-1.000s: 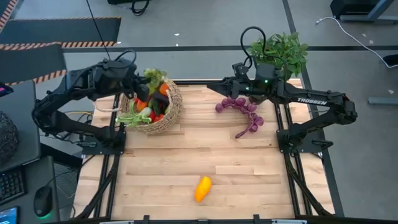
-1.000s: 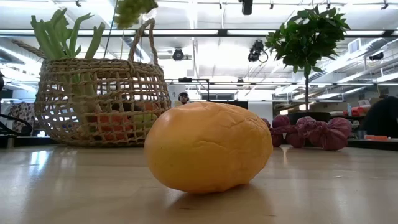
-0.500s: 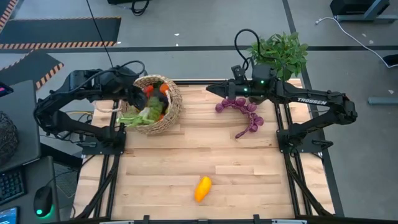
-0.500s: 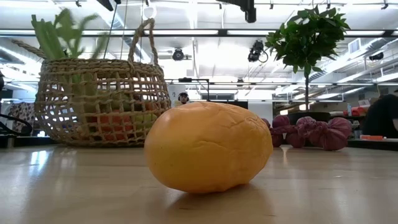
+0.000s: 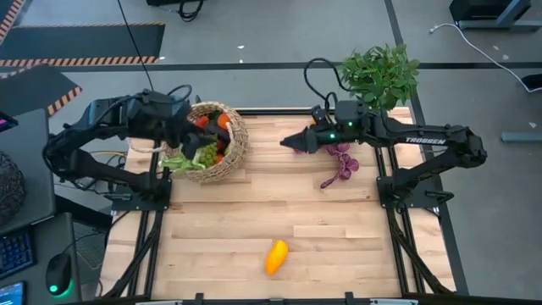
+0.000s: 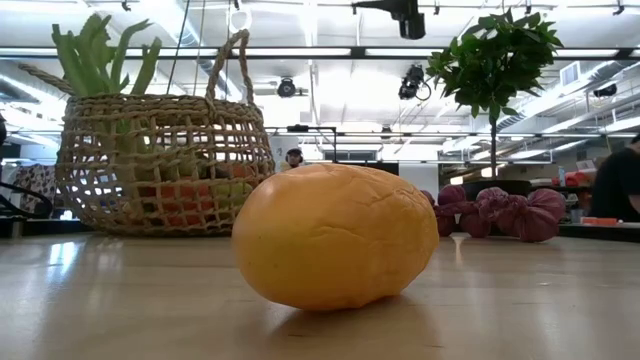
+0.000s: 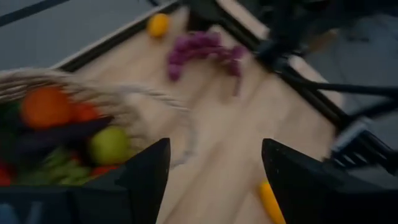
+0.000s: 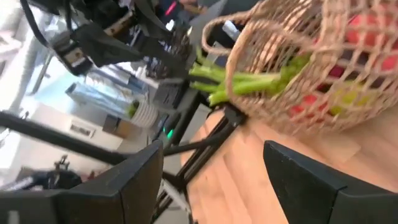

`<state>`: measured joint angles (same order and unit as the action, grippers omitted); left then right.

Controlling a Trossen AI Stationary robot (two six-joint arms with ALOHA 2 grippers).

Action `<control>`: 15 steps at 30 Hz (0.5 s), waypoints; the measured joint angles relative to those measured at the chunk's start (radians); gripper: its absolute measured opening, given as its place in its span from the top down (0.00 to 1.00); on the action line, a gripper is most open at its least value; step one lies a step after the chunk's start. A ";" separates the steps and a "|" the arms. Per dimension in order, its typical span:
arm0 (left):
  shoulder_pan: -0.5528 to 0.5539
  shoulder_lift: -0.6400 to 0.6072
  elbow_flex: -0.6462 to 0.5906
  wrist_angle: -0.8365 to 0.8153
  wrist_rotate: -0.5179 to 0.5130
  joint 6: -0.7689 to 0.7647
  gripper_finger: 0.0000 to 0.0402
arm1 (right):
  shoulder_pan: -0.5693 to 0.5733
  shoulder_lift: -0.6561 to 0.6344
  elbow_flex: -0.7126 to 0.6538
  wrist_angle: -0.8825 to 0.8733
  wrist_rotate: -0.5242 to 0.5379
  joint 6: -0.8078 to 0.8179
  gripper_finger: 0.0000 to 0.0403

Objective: Build produce basket
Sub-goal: Put the yellow mango into the brown basket

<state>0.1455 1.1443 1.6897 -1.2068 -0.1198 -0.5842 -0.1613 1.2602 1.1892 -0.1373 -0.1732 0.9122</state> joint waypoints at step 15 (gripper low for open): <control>-0.375 0.092 0.000 0.373 -0.172 -0.054 0.50 | 0.117 -0.047 0.000 -0.117 -0.130 -0.097 0.32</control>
<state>-0.2291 1.2360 1.6897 -0.8340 -0.2919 -0.6384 -0.0442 1.2134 1.1889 -0.2539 -0.3030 0.8147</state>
